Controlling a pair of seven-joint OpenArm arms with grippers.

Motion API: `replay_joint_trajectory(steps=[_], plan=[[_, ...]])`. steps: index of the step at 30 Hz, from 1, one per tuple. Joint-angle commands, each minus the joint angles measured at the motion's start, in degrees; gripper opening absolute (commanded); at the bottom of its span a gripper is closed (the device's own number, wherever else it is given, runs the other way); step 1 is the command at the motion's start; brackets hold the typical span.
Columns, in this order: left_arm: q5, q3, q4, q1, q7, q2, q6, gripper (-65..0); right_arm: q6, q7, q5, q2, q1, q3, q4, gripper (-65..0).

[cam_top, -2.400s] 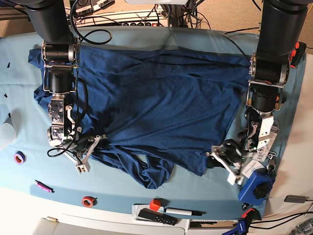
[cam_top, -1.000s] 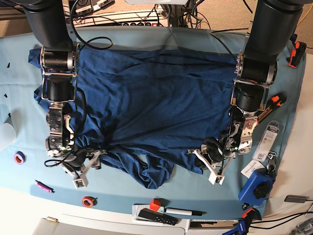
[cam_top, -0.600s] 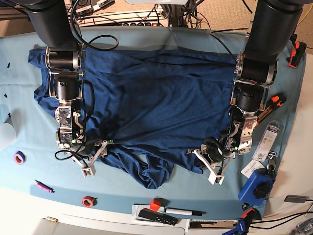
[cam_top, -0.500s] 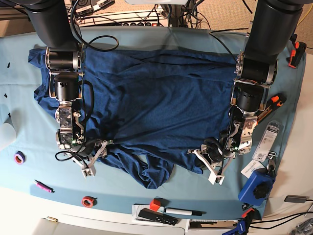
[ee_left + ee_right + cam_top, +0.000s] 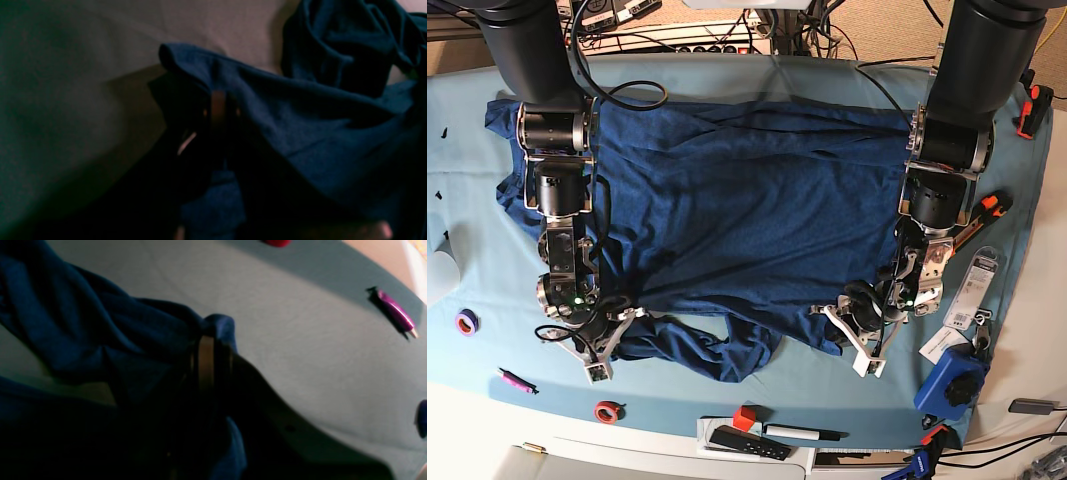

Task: Layout the t-shirt on the table in an organized manner, then fold the t-shirt properly
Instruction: 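Grasp the hem with both grippers and pull it toward the table edge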

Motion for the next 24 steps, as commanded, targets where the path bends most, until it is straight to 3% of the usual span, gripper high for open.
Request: replay_joint_trajectory(steps=[1, 9, 17, 22, 24], plan=[[-0.6, -0.1, 1.0, -2.1, -1.3, 0.0, -0.4, -65.0, -0.5, 2.2, 0.1, 0.3, 3.0, 0.2, 1.0, -65.0], [-0.6, -0.1, 1.0, -2.2, -1.3, -0.1, -0.4, -65.0, -1.1, 7.7, 0.0, 2.1, 4.9, 0.2, 1.0, -65.0], [-0.6, -0.1, 1.0, -2.2, -1.3, -0.2, -0.4, -65.0, -1.2, 5.6, -0.4, 5.3, 5.4, 0.2, 1.0, -64.2], [-0.6, -0.1, 1.0, -2.2, -1.3, -0.2, -0.4, -65.0, -1.1, 3.8, -1.0, 6.6, 5.4, 0.2, 1.0, -35.5], [-0.6, -0.1, 1.0, -2.1, -1.3, -0.2, -0.4, -65.0, -1.2, 3.7, -1.0, 7.2, 5.5, 0.2, 1.0, -32.8]])
